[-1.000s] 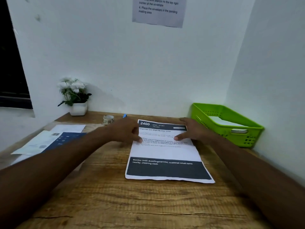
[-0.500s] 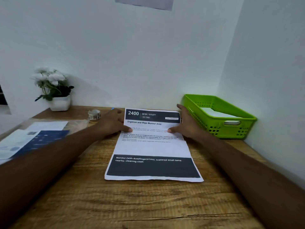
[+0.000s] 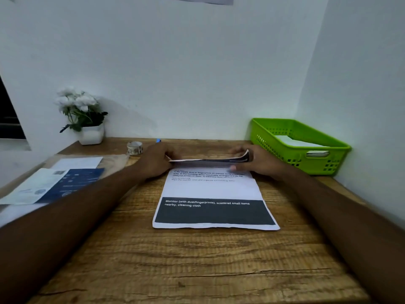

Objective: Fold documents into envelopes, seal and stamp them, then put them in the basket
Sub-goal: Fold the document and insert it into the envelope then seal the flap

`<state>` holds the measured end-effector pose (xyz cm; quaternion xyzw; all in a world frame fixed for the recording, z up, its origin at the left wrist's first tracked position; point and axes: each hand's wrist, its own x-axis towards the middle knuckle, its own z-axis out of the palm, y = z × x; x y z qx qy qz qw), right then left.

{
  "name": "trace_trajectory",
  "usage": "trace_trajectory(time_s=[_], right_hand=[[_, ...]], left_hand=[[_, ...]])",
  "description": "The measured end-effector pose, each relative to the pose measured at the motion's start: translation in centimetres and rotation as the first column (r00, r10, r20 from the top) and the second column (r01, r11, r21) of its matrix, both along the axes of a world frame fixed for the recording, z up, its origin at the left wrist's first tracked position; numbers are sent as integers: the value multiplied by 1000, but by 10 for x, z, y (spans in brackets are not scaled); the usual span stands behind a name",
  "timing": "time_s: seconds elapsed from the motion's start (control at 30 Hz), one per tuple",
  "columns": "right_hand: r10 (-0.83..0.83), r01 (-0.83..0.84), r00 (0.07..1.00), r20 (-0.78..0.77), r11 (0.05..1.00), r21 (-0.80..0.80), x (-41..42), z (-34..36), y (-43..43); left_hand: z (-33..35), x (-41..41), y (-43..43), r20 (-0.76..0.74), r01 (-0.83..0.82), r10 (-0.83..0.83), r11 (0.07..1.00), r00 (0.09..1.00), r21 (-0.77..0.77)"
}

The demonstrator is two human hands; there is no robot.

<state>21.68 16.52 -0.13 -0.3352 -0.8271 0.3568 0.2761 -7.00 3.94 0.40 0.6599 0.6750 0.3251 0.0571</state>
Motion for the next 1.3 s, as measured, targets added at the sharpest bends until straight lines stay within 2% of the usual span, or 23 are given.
trace_trajectory(time_s=[0.1,0.23,0.33,0.5,0.7,0.97,1.3], right_hand=[[84,-82,996,31,994,-77,4,7,-11],[114,-111,983,147,993,-27,5,10,-15],[141,-135,975,172,990,-50,6,8,-12],[135,-141,971,199,990,14,5,8,-12],[132,-147,968,212,988,56,2,10,-12],[88,-120,962,260,987,109,-1,15,-12],[115,-147,960,254,983,107,-1,19,-16]], left_hand=[[-1,-2,-4,-75,22,-24,999,997,-32],[3,-2,-8,-66,25,-30,997,997,-73],[3,0,-10,-76,47,-51,998,996,-52],[-2,1,-8,-108,33,-33,999,994,-2],[-6,-1,-6,-110,31,-34,999,993,-25],[-8,6,-7,-64,34,-38,997,997,-65],[-5,7,-6,17,66,-65,989,998,-131]])
